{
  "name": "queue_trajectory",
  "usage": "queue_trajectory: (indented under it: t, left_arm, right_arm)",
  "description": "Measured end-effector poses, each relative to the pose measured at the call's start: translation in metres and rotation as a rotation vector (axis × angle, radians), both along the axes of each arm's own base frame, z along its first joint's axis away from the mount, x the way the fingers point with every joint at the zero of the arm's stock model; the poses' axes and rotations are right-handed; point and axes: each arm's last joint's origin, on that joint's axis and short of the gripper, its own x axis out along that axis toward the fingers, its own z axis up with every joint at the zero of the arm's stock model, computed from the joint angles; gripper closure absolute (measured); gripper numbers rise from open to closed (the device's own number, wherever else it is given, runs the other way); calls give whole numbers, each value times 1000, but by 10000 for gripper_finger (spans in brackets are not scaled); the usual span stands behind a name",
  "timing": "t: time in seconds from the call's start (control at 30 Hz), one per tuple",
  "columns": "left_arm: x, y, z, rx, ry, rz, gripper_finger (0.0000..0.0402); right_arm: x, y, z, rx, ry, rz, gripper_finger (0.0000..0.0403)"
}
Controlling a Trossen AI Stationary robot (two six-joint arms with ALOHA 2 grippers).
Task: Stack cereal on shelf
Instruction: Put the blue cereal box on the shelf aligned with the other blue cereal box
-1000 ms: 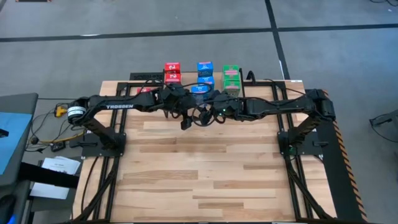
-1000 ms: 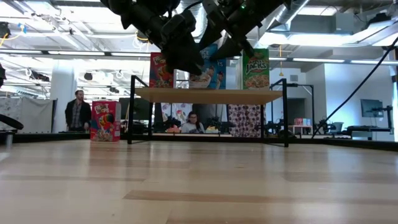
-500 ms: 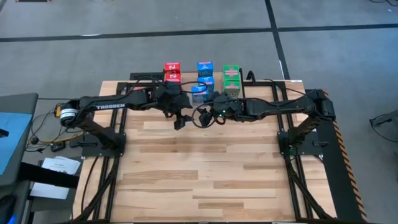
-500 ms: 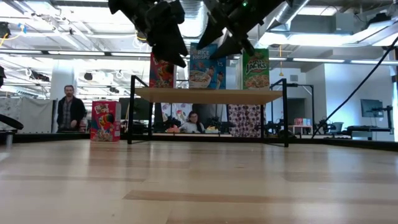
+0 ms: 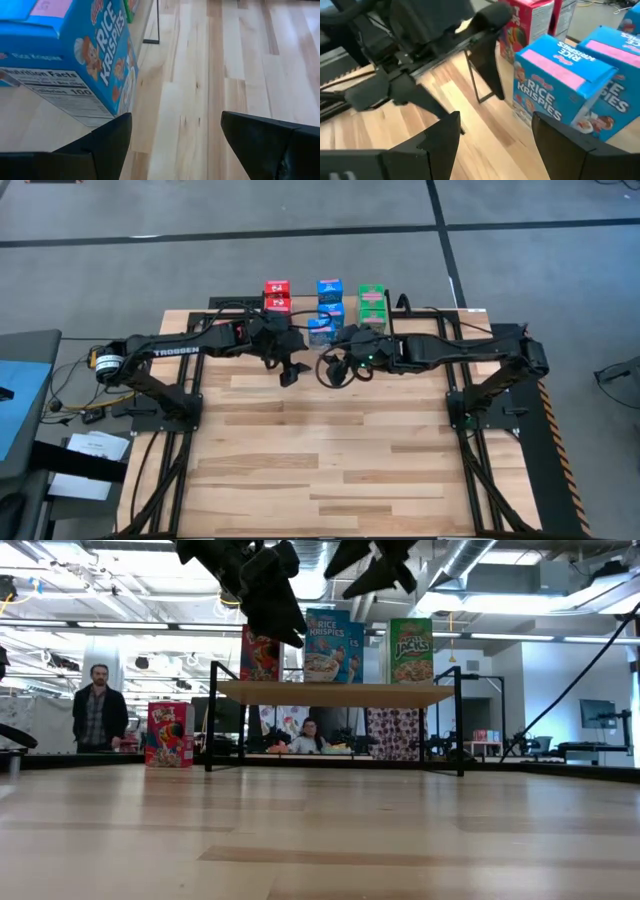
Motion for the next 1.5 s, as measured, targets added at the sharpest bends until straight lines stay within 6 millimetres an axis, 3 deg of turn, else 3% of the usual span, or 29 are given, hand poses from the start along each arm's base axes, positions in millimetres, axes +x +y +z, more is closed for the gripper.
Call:
queue_trajectory:
  t: [0.53, 0.73, 0.93, 1.13, 1.5]
  left_arm:
    - [3, 1, 5, 33, -59, -7, 108]
    - [7, 3, -2, 30, -39, -2, 108]
    - [14, 5, -6, 28, -56, 15, 108]
    - [9, 2, -11, -49, 13, 5, 108]
    - [11, 4, -10, -14, -2, 49, 108]
  right_arm:
    - [-4, 4, 61, -129, -71, 70, 133]
    - [-6, 5, 75, -155, -102, 81, 133]
    - [-6, 6, 75, -178, -82, 96, 133]
    - [-7, 5, 73, -176, -54, 97, 133]
    - [-8, 4, 72, -176, -43, 95, 133]
